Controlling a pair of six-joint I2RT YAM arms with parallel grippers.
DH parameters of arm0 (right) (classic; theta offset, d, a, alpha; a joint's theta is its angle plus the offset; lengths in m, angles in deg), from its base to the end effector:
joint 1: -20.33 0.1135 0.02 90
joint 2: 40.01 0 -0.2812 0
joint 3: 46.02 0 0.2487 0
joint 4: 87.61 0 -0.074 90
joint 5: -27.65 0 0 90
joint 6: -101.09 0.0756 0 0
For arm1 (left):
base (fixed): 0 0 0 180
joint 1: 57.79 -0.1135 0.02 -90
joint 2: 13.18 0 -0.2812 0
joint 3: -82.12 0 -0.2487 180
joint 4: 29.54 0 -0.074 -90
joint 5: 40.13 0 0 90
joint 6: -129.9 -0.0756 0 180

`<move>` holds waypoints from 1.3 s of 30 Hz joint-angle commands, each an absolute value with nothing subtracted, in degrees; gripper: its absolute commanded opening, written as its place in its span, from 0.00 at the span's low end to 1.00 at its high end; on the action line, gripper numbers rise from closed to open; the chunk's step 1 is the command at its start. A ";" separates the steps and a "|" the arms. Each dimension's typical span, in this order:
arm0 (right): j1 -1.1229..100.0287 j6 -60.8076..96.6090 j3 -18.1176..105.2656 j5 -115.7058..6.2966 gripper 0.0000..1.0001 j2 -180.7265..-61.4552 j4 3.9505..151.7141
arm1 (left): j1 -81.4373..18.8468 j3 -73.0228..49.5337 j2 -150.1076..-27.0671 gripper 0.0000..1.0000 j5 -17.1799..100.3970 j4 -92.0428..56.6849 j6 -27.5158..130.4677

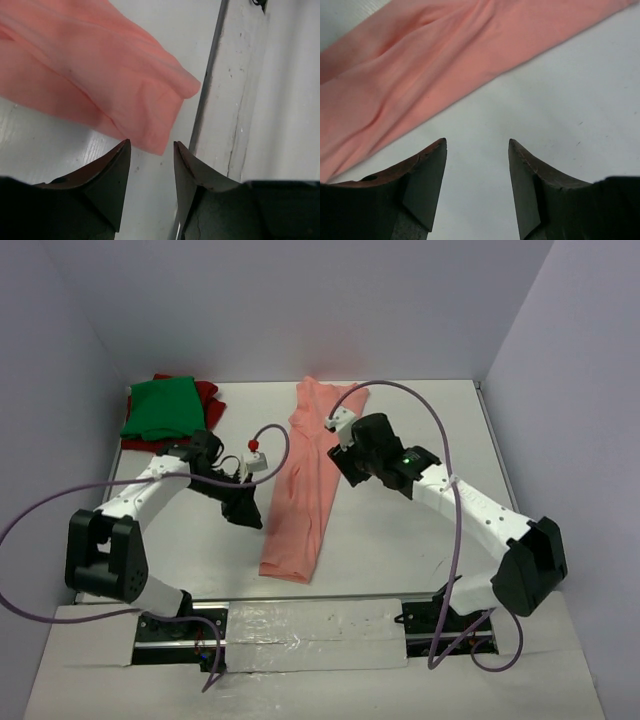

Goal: Fold and stack the t-shirts
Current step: Grab the bottom of the folded rectangular tshirt with right arm

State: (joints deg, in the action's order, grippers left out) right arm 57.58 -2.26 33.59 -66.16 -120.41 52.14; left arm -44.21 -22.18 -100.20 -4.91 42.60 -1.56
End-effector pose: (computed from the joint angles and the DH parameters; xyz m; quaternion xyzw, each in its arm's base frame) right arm 0.2693 0.1985 0.2892 -0.3763 0.8282 0.0562 0.4114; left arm 0.2408 -0.1217 0.2287 0.4329 0.7740 -0.4336 0.1598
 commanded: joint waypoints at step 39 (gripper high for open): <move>83.25 -2.10 40.18 -59.10 0.00 -148.11 49.96 | -43.29 -36.01 -63.99 0.54 35.11 -2.04 30.32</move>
